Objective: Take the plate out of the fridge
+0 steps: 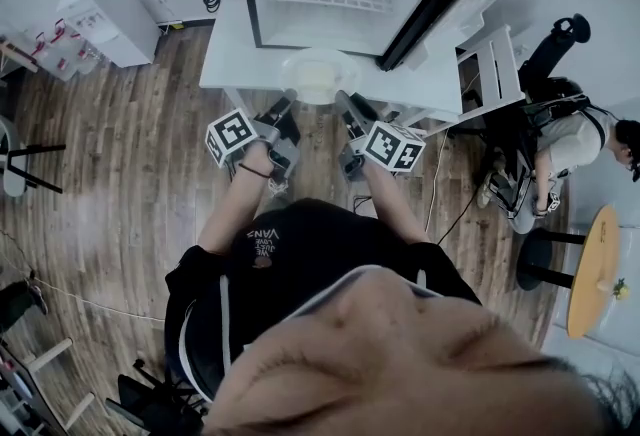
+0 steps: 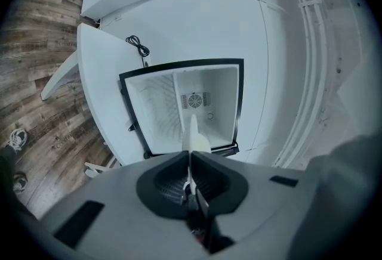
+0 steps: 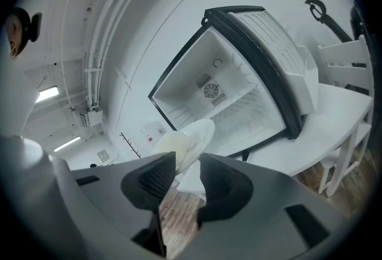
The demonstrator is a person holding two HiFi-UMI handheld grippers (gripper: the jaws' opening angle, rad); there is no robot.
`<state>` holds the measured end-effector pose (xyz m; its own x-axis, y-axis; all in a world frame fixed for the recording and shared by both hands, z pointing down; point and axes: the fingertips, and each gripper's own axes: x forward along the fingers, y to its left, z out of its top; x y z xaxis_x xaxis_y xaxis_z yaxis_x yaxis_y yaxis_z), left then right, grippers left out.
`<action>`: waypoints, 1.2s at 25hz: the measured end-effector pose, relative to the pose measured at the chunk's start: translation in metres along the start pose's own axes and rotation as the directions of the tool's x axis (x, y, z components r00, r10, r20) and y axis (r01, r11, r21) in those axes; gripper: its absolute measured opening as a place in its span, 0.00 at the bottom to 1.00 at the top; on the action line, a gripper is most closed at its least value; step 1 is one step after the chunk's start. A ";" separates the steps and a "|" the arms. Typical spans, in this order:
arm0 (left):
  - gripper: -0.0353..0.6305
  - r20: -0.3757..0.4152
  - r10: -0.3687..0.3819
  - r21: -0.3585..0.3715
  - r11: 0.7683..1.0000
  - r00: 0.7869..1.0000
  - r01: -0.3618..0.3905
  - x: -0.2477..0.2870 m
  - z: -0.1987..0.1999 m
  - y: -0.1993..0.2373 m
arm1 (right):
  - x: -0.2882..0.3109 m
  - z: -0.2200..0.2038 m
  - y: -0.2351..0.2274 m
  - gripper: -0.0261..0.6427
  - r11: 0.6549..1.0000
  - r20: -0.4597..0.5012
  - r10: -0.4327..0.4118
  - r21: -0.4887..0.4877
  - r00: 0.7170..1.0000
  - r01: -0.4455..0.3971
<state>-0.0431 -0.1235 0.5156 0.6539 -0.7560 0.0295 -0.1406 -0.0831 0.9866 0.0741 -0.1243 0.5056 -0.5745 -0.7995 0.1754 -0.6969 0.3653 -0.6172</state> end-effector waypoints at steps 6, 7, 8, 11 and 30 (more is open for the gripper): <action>0.10 0.000 0.003 -0.004 1.000 1.000 -0.003 -0.006 -0.011 0.002 | -0.010 -0.006 0.000 0.24 1.000 -0.004 0.003 0.002 1.000 -0.003; 0.10 0.000 0.003 -0.005 1.000 1.000 -0.003 -0.007 -0.012 0.001 | -0.011 -0.006 0.000 0.24 1.000 -0.004 0.003 0.001 1.000 -0.003; 0.10 -0.001 0.003 -0.006 1.000 1.000 -0.003 -0.008 -0.013 0.001 | -0.013 -0.007 0.000 0.24 1.000 -0.005 0.002 0.001 1.000 -0.002; 0.10 -0.002 0.002 -0.008 1.000 1.000 -0.002 -0.010 -0.018 0.000 | -0.018 -0.008 0.000 0.24 1.000 -0.007 0.000 -0.002 1.000 0.000; 0.10 0.000 0.004 -0.021 1.000 1.000 -0.004 -0.026 -0.044 0.006 | -0.043 -0.024 0.000 0.24 1.000 -0.021 -0.002 -0.005 1.000 0.002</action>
<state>-0.0282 -0.0753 0.5275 0.6530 -0.7566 0.0332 -0.1272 -0.0664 0.9897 0.0886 -0.0783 0.5161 -0.5817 -0.7903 0.1925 -0.7000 0.3659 -0.6133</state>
